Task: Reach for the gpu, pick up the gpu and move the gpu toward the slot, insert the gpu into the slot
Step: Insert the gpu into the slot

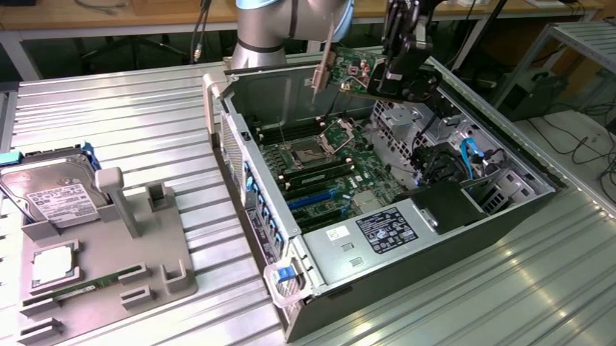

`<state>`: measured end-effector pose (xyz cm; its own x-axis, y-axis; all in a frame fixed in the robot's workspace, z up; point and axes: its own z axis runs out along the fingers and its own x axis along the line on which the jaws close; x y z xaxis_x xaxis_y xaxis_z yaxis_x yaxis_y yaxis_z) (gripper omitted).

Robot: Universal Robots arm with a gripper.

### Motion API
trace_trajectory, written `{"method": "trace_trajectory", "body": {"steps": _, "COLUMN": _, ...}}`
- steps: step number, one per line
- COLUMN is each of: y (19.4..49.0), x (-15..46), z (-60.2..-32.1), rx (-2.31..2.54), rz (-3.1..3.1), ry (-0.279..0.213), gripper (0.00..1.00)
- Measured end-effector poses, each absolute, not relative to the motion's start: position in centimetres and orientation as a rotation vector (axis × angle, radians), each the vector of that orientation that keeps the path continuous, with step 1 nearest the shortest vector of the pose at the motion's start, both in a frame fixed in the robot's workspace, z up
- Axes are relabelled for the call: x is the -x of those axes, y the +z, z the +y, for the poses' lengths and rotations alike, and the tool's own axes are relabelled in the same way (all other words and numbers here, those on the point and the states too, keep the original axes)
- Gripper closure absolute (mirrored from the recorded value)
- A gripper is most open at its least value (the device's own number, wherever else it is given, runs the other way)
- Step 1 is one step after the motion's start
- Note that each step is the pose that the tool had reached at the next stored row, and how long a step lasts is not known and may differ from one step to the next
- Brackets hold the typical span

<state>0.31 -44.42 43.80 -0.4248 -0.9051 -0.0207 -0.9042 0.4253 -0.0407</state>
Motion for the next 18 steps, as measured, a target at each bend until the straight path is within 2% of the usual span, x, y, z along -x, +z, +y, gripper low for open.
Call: {"method": "trace_trajectory", "body": {"steps": 18, "y": 43.81, "x": -0.29, "z": -44.69, "rx": 1.828, "rz": 2.505, "ry": -0.032, "gripper": 0.73}}
